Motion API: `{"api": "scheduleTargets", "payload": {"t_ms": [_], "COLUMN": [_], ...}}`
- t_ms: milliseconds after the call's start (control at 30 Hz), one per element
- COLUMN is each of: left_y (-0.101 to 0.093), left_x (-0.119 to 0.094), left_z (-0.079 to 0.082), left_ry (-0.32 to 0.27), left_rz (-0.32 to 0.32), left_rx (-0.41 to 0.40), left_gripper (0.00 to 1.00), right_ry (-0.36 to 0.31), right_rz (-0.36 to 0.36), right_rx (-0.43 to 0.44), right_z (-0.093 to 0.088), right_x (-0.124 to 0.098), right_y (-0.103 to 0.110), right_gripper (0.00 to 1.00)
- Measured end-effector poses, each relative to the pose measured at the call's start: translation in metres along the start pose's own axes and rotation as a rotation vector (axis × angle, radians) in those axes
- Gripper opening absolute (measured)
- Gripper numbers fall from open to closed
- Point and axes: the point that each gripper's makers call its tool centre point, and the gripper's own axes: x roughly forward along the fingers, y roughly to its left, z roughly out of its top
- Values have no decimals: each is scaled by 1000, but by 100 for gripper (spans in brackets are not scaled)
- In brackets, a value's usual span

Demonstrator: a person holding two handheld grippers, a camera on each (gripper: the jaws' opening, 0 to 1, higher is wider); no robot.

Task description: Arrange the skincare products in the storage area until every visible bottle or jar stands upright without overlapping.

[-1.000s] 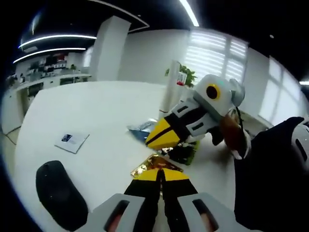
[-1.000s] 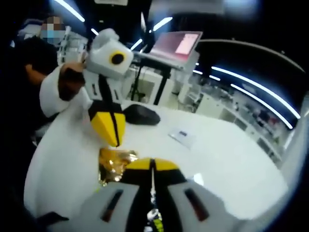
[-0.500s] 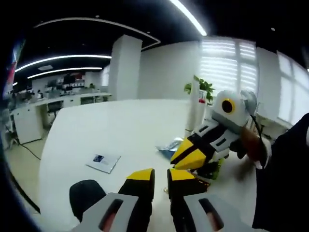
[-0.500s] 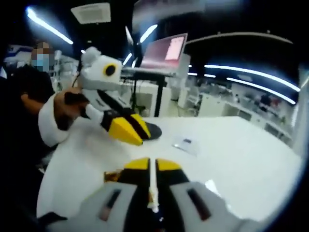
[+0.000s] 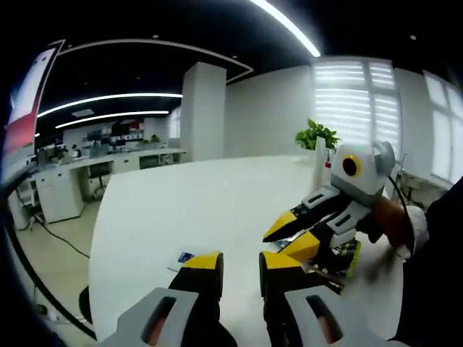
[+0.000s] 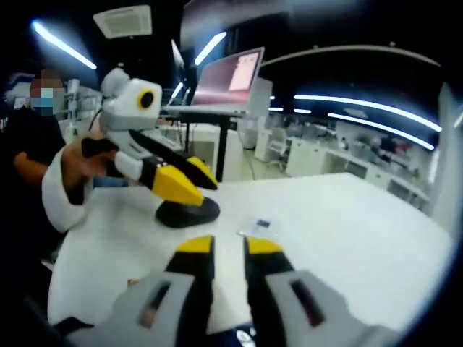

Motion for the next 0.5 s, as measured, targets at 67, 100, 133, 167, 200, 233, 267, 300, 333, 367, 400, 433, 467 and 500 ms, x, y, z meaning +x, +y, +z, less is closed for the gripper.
{"api": "scheduleTargets", "payload": {"t_ms": [67,100,133,167,200,233,267,300,333,367,400,433,467,500], "left_y": [6,8,10,10,11,13,15,18,18,18,17,16,15,15], "left_x": [3,4,5,5,6,8,9,10,11,14,17,20,21,23], "left_z": [2,3,5,8,11,13,15,15,16,16,17,18,19,20], "left_ry": [17,21,19,12,10,11,20,30,34,41,43,46,45,43], "left_rz": [1,7,13,10,6,5,12,25,31,29,26,25,25,26], "left_rx": [9,13,19,32,36,36,37,42,47,63,72,75,84,91], "left_gripper": [20,20,20,20,20,20,20,20,20,20,20,20,20,20], "right_ry": [10,12,11,14,19,21,26,33,41,47,50,53,59,65], "right_rz": [5,5,5,9,9,5,-4,-10,-17,-24,-29,-35,-39,-42], "right_rx": [-1,1,3,5,8,10,12,14,17,21,22,24,26,28], "right_z": [1,2,3,3,3,4,5,5,5,5,5,5,5,4], "right_x": [5,7,9,11,13,14,16,17,18,20,21,22,23,24], "right_y": [0,-1,-2,-2,-3,-4,-6,-8,-12,-14,-17,-19,-21,-23], "right_gripper": [15,15,15,15,15,16,16,16,16,17,17,17,17,17]}}
